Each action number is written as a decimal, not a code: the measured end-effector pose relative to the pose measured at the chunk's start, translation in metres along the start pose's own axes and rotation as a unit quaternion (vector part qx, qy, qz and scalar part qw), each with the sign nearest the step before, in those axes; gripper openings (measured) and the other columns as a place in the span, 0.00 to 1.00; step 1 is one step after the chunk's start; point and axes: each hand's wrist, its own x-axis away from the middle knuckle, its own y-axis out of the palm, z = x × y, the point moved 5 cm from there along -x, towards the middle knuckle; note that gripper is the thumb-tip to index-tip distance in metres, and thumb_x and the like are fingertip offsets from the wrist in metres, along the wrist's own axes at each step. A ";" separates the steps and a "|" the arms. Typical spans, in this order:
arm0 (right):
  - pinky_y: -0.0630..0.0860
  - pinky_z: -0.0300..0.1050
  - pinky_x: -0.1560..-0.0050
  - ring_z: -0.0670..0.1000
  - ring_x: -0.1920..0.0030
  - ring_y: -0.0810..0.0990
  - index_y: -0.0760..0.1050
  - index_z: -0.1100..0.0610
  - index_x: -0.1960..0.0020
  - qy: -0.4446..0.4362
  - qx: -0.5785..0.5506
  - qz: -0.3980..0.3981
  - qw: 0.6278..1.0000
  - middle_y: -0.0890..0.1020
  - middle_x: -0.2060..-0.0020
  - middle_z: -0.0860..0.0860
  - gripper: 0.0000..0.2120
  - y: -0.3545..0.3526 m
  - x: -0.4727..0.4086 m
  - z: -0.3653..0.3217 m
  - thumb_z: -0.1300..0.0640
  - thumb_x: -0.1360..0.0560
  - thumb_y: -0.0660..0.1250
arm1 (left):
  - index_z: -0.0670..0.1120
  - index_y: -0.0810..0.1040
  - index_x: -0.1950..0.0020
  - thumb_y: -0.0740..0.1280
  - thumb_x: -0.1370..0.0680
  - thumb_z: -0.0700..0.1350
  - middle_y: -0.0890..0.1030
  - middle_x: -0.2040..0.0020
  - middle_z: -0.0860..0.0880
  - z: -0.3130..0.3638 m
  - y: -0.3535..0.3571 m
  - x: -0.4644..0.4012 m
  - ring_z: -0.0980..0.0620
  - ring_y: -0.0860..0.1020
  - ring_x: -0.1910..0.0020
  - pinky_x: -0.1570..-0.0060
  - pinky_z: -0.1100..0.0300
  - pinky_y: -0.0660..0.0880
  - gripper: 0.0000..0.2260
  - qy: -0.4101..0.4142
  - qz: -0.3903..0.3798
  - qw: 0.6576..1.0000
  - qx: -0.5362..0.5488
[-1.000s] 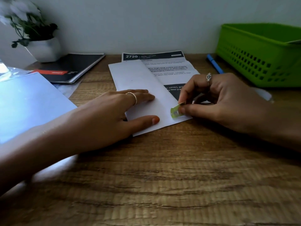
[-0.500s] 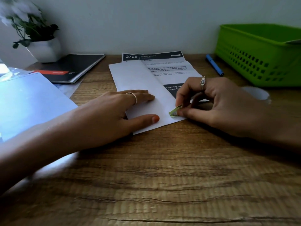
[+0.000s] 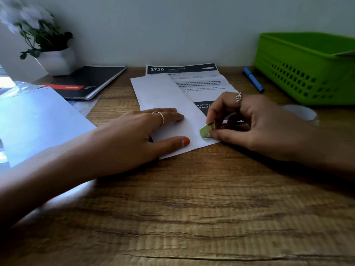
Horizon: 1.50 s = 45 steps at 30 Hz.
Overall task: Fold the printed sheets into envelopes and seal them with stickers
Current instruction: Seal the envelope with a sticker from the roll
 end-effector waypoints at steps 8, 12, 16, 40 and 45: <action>0.77 0.47 0.46 0.45 0.53 0.80 0.75 0.44 0.53 0.043 -0.002 -0.015 0.999 0.80 0.55 0.45 0.09 0.000 -0.002 0.008 0.51 0.31 0.72 | 0.66 0.60 0.30 0.50 0.33 0.72 0.58 0.29 0.70 0.001 0.000 0.000 0.65 0.63 0.32 0.42 0.70 0.58 0.32 0.008 0.004 1.000 -0.001; 0.77 0.42 0.47 0.42 0.53 0.79 0.76 0.43 0.53 0.053 0.003 -0.022 0.998 0.80 0.55 0.43 0.09 0.000 -0.003 0.009 0.51 0.31 0.72 | 0.65 0.60 0.29 0.51 0.32 0.71 0.58 0.29 0.69 0.001 0.000 0.000 0.68 0.61 0.33 0.42 0.71 0.57 0.32 0.012 0.006 1.000 -0.003; 0.75 0.32 0.48 0.38 0.52 0.79 0.76 0.41 0.49 0.050 0.004 -0.033 0.998 0.79 0.54 0.40 0.12 0.000 -0.004 0.008 0.52 0.31 0.71 | 0.66 0.60 0.29 0.51 0.33 0.71 0.59 0.29 0.70 0.000 0.001 0.000 0.64 0.62 0.31 0.41 0.69 0.58 0.32 0.015 0.009 1.000 -0.004; 0.73 0.28 0.59 0.40 0.55 0.79 0.73 0.48 0.49 0.071 -0.027 -0.041 0.996 0.80 0.55 0.46 0.17 -0.001 -0.017 0.011 0.52 0.34 0.75 | 0.62 0.65 0.33 0.61 0.28 0.60 0.73 0.37 0.64 0.011 -0.002 0.001 0.83 0.66 0.59 0.59 0.81 0.64 0.23 0.083 0.066 0.993 0.050; 0.72 0.26 0.59 0.37 0.54 0.77 0.71 0.45 0.48 0.082 0.007 -0.072 0.994 0.78 0.54 0.43 0.17 0.000 -0.019 0.010 0.48 0.34 0.73 | 0.61 0.66 0.33 0.61 0.28 0.60 0.74 0.38 0.63 0.010 -0.003 0.002 0.84 0.65 0.60 0.59 0.85 0.61 0.23 0.086 0.070 0.993 0.048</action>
